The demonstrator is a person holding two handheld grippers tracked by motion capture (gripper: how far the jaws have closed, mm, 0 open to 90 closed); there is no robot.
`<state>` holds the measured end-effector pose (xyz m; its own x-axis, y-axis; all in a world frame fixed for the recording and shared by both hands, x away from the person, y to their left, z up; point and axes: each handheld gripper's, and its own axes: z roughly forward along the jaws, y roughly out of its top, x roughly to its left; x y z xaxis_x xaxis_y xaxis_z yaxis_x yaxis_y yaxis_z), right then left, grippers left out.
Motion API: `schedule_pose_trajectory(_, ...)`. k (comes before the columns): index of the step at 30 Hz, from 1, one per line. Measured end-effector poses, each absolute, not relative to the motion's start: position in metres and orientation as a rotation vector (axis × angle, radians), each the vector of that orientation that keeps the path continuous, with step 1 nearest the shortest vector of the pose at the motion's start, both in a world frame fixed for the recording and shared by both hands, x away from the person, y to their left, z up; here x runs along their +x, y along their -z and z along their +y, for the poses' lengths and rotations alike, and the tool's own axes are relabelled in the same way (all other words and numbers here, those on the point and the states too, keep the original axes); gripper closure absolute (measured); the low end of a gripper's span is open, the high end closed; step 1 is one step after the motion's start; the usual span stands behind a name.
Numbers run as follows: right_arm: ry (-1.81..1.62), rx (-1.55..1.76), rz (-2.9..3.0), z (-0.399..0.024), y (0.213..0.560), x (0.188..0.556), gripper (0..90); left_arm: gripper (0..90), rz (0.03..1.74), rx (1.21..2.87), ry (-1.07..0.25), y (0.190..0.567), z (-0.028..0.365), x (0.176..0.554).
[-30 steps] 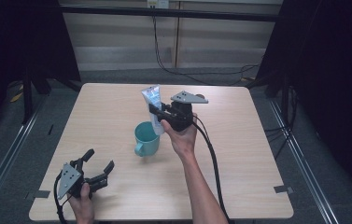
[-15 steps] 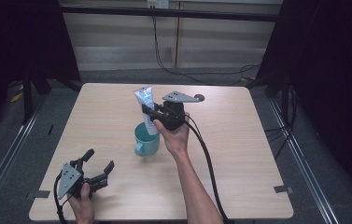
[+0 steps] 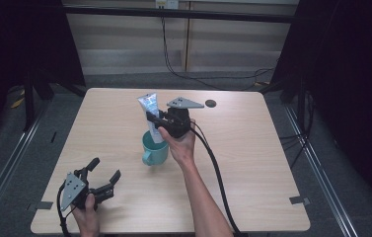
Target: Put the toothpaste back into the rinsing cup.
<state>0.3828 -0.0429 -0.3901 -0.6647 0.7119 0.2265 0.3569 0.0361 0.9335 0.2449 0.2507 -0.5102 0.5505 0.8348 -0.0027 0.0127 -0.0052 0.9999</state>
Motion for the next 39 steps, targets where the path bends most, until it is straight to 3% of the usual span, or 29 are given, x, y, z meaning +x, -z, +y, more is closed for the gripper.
schedule_pose_trajectory(39, -1.558, 1.126, 2.110, -0.038, 0.431, 0.376, 68.5, 15.5, 0.777, 1.443, -0.769, 0.510, 0.251, 0.245)
